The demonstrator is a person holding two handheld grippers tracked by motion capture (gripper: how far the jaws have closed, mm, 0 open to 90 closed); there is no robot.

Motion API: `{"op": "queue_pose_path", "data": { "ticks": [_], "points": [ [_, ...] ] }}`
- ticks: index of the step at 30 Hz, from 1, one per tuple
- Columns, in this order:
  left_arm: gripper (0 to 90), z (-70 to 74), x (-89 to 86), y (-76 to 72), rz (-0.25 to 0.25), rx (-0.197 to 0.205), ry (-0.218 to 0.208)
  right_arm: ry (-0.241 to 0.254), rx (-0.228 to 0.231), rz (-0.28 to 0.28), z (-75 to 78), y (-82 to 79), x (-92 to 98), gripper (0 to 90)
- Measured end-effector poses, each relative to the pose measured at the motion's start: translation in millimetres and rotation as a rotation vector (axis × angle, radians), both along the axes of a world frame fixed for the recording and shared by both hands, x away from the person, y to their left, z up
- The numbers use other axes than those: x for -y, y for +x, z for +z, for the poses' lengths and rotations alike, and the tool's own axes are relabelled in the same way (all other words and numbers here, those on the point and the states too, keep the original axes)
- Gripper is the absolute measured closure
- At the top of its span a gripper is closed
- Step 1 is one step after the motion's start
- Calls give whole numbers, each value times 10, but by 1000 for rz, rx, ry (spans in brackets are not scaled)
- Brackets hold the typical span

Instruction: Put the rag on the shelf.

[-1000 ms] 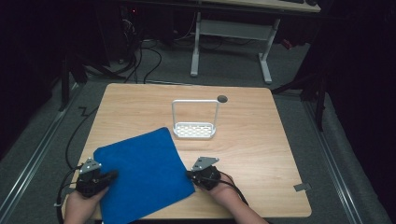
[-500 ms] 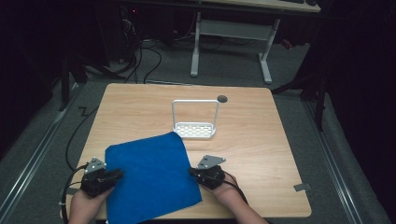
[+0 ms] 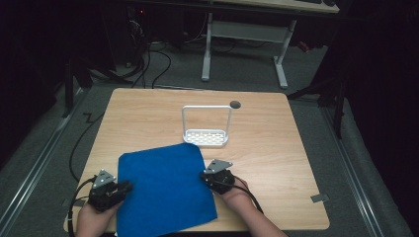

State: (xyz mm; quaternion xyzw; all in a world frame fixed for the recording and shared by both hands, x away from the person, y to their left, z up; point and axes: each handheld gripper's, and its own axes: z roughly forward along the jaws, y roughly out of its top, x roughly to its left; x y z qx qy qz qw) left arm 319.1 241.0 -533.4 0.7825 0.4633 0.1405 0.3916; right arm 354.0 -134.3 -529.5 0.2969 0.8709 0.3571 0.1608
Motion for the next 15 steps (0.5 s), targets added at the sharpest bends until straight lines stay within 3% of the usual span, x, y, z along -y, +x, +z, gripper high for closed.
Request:
{"op": "queue_pose_path", "data": {
  "ticks": [3,6,9,11,15],
  "points": [
    [731,2,207,121,-69,-2,-5,-9,7,-31,5,-100,163,880],
    [733,1,328,184,-104,-2,-9,-1,2,-62,7,-171,290,880],
    [738,3,575,291,-176,4,-2,-1,-3,-126,14,-298,560,880],
    [739,2,635,313,-190,5,-5,-1,-2,-141,16,-322,626,880],
    [740,-4,924,352,-268,22,0,-4,-12,-228,30,-461,912,880]
  ]
}}
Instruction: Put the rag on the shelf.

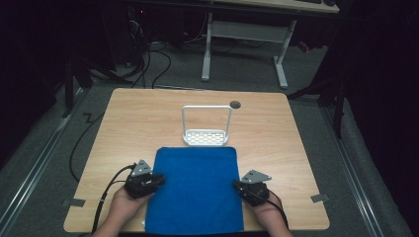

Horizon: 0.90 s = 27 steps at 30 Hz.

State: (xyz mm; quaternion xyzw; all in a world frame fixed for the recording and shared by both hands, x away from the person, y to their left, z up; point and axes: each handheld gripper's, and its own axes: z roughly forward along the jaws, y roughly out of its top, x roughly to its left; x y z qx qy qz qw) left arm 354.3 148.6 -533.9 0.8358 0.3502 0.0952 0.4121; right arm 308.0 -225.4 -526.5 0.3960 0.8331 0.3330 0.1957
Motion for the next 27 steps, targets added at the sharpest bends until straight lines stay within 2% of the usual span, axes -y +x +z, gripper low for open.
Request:
{"op": "queue_pose_path", "data": {
  "ticks": [3,7,11,15,20,21,22,23,26,27],
  "points": [
    [740,-2,94,-10,-14,13,8,0,-8,-39,9,-88,150,884],
    [739,2,196,-41,-49,14,11,12,-16,-59,10,-170,253,886],
    [739,8,211,-111,-63,10,14,1,-16,-43,18,-334,275,886],
    [739,17,191,-242,-78,1,19,-4,-25,-19,27,-446,276,885],
    [733,24,186,-314,-87,-8,18,0,-35,2,37,-493,277,861],
    [718,36,183,-318,-92,-12,26,32,-26,5,59,-475,279,816],
    [718,43,180,-317,-83,-9,30,32,-26,5,59,-475,279,816],
    [666,56,160,-310,-67,3,22,59,-9,3,84,-458,290,806],
    [622,89,40,-221,18,27,-40,80,11,-10,102,-436,302,780],
    [578,100,-19,-148,68,36,-68,86,18,-19,101,-417,315,755]
  ]
}}
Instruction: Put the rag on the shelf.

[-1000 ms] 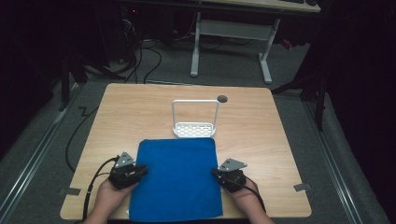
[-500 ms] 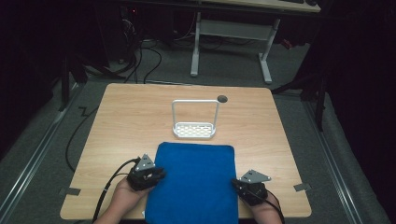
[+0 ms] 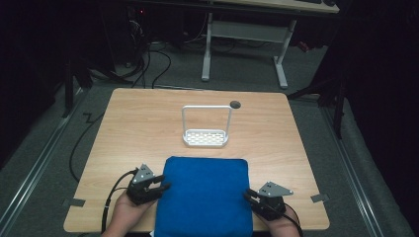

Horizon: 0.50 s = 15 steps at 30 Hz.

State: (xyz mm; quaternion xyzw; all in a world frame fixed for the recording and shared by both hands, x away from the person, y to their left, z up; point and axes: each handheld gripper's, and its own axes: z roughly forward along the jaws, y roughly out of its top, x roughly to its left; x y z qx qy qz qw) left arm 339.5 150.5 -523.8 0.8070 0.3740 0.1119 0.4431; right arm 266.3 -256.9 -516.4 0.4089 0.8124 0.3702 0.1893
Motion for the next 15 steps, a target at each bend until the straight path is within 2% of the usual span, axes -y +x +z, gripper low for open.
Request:
{"op": "queue_pose_path", "data": {
  "ticks": [1,2,4,6,9,11,13,15],
  "points": [
    [554,0,0,0,0,0,0,0,2,-9,-7,15,6,739],
    [554,2,-24,52,30,5,-5,0,2,-9,-7,15,6,739],
    [499,1,-46,218,93,13,2,6,-4,-18,-27,50,22,676],
    [422,-5,-32,345,109,-9,5,29,-10,-30,-49,97,47,650],
    [412,-21,32,528,135,-18,15,36,-10,-36,-57,115,58,639],
    [411,-54,119,652,144,-39,43,39,-9,-52,-67,133,65,624],
    [415,-86,175,720,146,-68,60,41,-5,-63,-72,147,79,600],
    [471,-87,201,743,152,-64,61,36,5,-69,-71,160,89,600]
  ]
}}
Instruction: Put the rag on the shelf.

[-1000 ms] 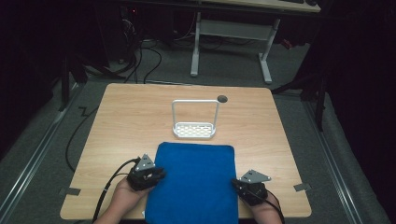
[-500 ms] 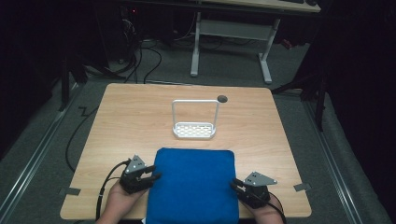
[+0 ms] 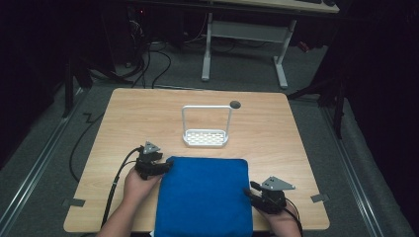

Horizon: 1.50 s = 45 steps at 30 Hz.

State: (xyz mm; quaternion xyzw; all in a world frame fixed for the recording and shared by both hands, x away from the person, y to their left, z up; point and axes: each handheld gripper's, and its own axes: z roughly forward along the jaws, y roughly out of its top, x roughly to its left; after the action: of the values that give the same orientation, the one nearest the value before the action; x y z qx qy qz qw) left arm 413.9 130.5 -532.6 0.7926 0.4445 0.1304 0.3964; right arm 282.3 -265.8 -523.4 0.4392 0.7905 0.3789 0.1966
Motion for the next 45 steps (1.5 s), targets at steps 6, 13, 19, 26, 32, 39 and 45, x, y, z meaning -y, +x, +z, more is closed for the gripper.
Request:
{"op": "queue_pose_path", "data": {
  "ticks": [6,13,19,26,32,39,45],
  "points": [
    [662,-3,-4,4,-26,15,19,6,27,-36,74,224,-2,559],
    [864,-31,-32,-5,-50,6,-19,18,17,-107,74,742,-82,478],
    [881,-33,-42,-10,-60,2,-26,-65,-57,-119,-49,1036,-257,632],
    [889,85,-133,-122,-49,61,-105,2,31,-84,45,834,-297,881],
    [889,251,-242,-321,-31,154,-180,66,109,-87,196,676,-249,880],
    [889,436,-286,-503,-18,268,-238,110,219,-62,384,574,-315,880],
    [888,613,-275,-651,-24,367,-262,146,318,-44,596,465,-364,881]
  ]
}}
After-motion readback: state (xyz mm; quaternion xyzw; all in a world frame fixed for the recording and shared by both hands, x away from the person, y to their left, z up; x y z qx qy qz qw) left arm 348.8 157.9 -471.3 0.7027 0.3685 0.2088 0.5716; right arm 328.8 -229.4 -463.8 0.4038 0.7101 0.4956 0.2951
